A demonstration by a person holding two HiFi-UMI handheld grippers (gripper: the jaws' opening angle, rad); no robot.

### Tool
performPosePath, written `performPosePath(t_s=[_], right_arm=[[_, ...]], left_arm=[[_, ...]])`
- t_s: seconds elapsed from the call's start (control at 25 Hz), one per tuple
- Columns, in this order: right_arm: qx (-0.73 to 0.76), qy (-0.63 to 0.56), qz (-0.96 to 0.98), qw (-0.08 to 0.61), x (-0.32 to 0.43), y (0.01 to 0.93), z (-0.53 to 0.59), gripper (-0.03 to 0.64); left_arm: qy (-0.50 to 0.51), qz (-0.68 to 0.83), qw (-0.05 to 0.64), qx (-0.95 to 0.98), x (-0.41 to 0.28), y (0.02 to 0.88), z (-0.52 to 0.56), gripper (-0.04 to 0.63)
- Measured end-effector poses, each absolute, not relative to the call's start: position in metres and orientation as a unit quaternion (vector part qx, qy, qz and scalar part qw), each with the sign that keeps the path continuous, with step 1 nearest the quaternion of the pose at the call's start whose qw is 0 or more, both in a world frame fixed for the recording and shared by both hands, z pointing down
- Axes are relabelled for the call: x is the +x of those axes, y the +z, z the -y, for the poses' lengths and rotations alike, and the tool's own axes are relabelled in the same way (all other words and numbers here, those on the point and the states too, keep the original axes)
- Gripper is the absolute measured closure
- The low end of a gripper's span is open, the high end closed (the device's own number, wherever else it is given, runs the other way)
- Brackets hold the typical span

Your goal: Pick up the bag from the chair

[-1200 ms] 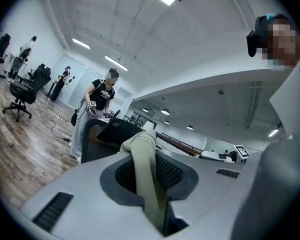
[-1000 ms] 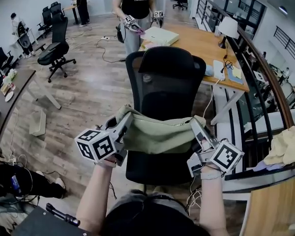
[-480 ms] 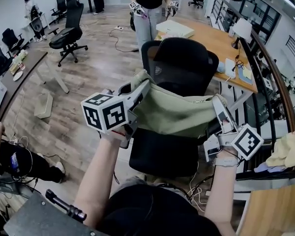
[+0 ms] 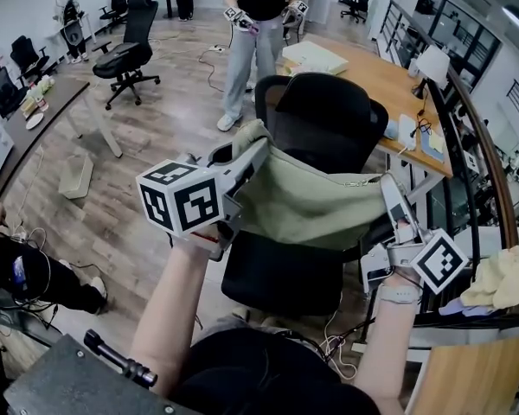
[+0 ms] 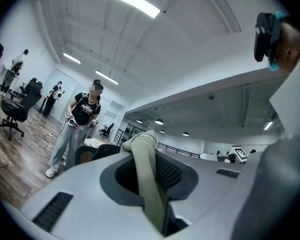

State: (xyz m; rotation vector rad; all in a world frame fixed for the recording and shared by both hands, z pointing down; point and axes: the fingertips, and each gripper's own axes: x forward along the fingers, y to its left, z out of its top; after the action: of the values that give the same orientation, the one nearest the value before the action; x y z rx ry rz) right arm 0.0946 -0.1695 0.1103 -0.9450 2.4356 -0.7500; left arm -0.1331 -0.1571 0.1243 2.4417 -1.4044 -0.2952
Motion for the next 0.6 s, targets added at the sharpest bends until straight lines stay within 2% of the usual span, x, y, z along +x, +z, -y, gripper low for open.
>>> performPosePath(t_s=[0.28,0.48,0.6], right_arm=[[-0.330,-0.257,-0.883,0.214,0.094,0.097,0.170,0.514],[-0.328,-0.251,-0.885,0.215,0.094,0.089,0.169,0.514],[-0.322,-0.246,-0.888,0.217,0.093,0.081,0.172,0.514]], left_arm=[[-0.121,0.493,0.151,0.848,-0.134,0.111,0.155,0.550],[-0.168,0.474,0.189,0.843,-0.136,0.104,0.151,0.549],[-0.170,0.475,0.186,0.843,-0.137,0.098,0.151,0.549]])
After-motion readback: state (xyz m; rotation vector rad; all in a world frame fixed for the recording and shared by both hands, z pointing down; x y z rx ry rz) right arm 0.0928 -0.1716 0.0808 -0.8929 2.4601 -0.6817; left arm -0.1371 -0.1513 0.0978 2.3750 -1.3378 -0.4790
